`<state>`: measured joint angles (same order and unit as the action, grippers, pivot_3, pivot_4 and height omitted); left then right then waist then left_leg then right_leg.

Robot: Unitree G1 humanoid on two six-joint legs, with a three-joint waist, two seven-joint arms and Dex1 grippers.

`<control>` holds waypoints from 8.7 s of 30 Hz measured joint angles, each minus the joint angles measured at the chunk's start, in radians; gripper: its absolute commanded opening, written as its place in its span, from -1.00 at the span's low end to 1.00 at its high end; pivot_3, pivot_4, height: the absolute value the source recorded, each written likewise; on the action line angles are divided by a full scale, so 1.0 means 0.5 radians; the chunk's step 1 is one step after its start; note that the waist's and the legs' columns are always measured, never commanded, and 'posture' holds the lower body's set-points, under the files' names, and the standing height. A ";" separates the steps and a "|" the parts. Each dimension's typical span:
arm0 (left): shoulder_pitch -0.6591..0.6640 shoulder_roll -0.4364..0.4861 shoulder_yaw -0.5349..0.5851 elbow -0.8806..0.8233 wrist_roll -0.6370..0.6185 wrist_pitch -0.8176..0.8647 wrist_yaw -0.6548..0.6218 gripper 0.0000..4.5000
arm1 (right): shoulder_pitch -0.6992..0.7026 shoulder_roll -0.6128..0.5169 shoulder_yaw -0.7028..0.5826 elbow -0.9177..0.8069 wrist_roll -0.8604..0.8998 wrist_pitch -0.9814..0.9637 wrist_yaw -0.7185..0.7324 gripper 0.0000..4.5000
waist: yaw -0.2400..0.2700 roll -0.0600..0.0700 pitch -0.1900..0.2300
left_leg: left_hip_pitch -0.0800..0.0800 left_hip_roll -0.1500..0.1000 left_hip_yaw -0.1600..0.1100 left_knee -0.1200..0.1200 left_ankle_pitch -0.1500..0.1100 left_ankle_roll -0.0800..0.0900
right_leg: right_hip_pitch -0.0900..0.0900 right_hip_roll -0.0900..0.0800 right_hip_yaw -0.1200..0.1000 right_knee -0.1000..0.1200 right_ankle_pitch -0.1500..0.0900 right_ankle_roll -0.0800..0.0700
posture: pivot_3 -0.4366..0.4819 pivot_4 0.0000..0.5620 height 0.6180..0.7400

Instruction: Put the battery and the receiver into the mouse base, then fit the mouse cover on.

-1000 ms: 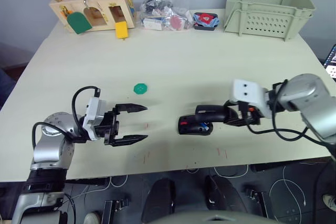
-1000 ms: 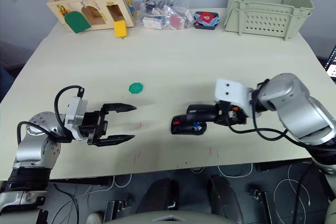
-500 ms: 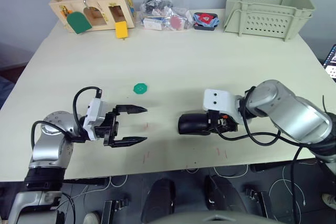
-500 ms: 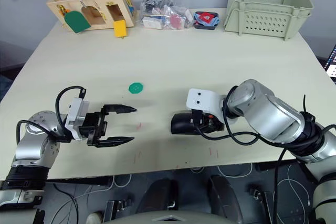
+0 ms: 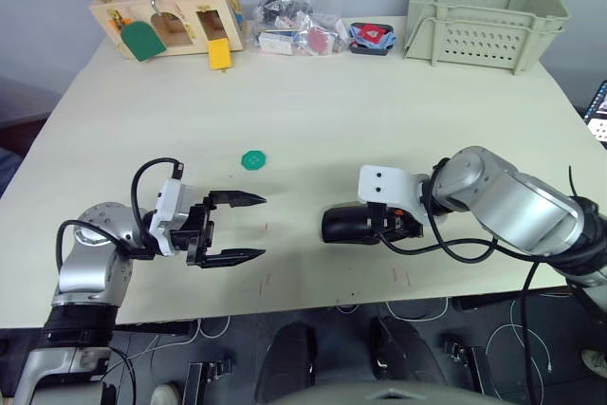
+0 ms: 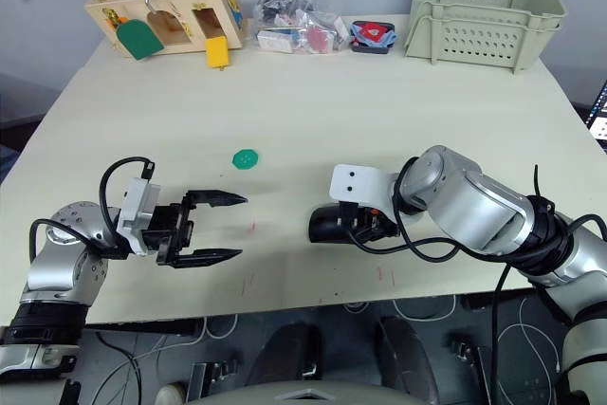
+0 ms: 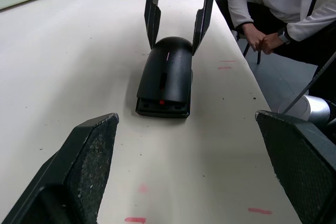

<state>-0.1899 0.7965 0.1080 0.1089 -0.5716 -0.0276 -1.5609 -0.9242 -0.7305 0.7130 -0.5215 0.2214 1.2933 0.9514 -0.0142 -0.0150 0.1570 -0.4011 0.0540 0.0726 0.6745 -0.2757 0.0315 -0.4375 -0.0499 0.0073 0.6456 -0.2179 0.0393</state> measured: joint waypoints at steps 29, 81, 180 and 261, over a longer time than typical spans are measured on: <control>0.061 0.003 0.000 -0.027 0.000 -0.004 -0.003 1.00 | -0.072 0.072 0.153 0.127 0.010 -0.037 -0.080 0.09 | -0.003 -0.001 -0.001 | 0.000 0.001 0.000 0.001 0.000 0.000 | 0.000 0.000 0.000 0.003 0.000 0.000 | -0.05 -0.47 1.00; 0.075 -0.013 -0.003 -0.043 0.001 0.002 -0.002 1.00 | -0.444 0.150 0.449 0.169 0.129 0.177 -0.169 0.09 | -0.003 -0.001 -0.001 | 0.000 0.001 0.000 0.001 0.000 0.000 | -0.001 0.000 -0.001 0.004 0.000 0.000 | -0.05 -0.47 1.00; 0.072 -0.033 -0.042 -0.080 0.034 0.034 0.006 1.00 | 0.133 0.334 -0.362 0.199 0.428 -0.398 -0.216 0.05 | -0.002 -0.004 -0.002 | -0.001 0.001 0.000 0.001 0.000 0.000 | -0.001 0.000 -0.001 0.004 0.000 0.000 | -0.05 -0.47 1.00; 0.151 0.009 0.097 -0.127 0.026 0.056 0.029 1.00 | 1.191 0.567 -0.991 0.850 0.207 -2.112 0.150 -0.12 | 0.001 -0.013 -0.004 | 0.005 0.002 0.001 0.004 0.000 0.000 | 0.000 0.003 0.003 0.014 0.000 0.000 | -0.05 -0.47 1.00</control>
<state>-0.1144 0.8011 0.1565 0.0456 -0.5584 0.0003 -1.5466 -0.3285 -0.4469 0.2175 -0.0964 0.3247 0.2372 1.0263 -0.0138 -0.0214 0.1549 -0.3985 0.0548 0.0732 0.6767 -0.2756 0.0315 -0.4375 -0.0484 0.0088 0.6528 -0.2181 0.0391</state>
